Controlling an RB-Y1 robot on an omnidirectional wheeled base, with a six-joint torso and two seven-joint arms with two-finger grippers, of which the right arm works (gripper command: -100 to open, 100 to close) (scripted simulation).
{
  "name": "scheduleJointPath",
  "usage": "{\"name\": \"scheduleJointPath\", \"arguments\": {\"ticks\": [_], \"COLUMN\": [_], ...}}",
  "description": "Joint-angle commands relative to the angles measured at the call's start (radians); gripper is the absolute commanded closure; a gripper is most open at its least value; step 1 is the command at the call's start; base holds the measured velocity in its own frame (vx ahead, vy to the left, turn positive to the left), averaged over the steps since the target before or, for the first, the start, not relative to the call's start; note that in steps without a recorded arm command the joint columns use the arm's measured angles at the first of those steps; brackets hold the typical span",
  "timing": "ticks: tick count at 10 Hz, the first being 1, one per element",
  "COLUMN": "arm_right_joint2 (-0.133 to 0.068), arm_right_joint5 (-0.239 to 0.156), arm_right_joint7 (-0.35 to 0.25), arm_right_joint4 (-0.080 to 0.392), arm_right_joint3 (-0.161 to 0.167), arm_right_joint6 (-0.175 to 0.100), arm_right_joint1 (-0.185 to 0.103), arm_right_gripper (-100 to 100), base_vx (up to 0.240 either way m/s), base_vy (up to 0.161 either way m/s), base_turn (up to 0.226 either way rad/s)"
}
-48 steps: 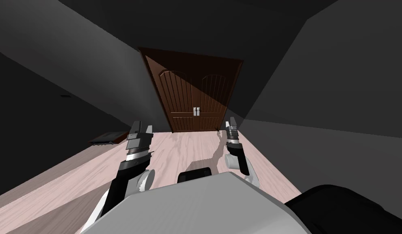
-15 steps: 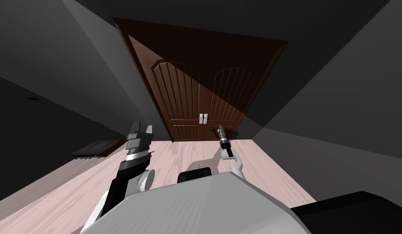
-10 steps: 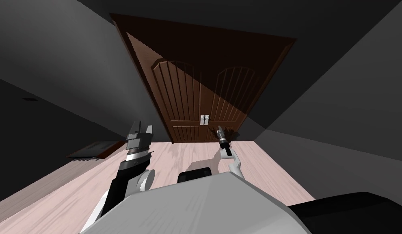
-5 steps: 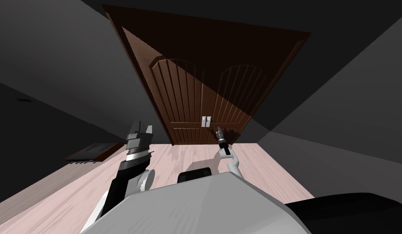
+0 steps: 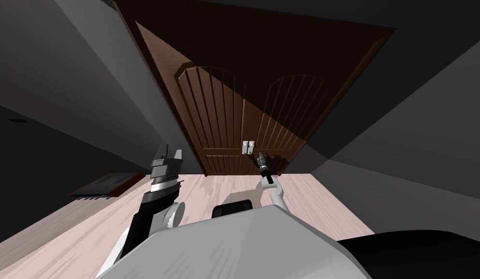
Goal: Pull the door open
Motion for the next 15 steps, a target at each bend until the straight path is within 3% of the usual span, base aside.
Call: {"name": "scheduleJointPath", "arguments": {"ticks": [1, 3, 4, 5, 8, 11, 13, 15], "arm_right_joint2": [0.005, 0.009, 0.009, -0.019, -0.061, -0.120, -0.133, -0.130], "arm_right_joint5": [0.004, 0.009, 0.007, -0.002, -0.017, -0.041, -0.049, -0.051], "arm_right_joint7": [-0.009, -0.020, -0.016, -0.023, -0.035, -0.056, -0.064, -0.070], "arm_right_joint4": [0.034, 0.063, 0.050, 0.064, 0.083, 0.111, 0.116, 0.116], "arm_right_joint3": [-0.004, -0.007, -0.005, -0.036, -0.078, -0.131, -0.135, -0.120], "arm_right_joint6": [0.001, 0.005, 0.005, 0.006, 0.006, 0.002, -0.002, -0.009], "arm_right_joint1": [-0.018, -0.033, -0.025, -0.005, 0.020, 0.045, 0.042, 0.024], "arm_right_gripper": [-100, -100, -100, -100, -100, -100, -100, -100], "base_vx": [0.168, 0.180, 0.081, -0.014, -0.021, 0.077, 0.184, 0.215], "base_vy": [0.030, 0.009, 0.008, -0.012, -0.017, -0.011, -0.046, -0.030], "base_turn": [0.016, 0.016, 0.007, -0.089, -0.048, 0.007, 0.072, 0.152]}}
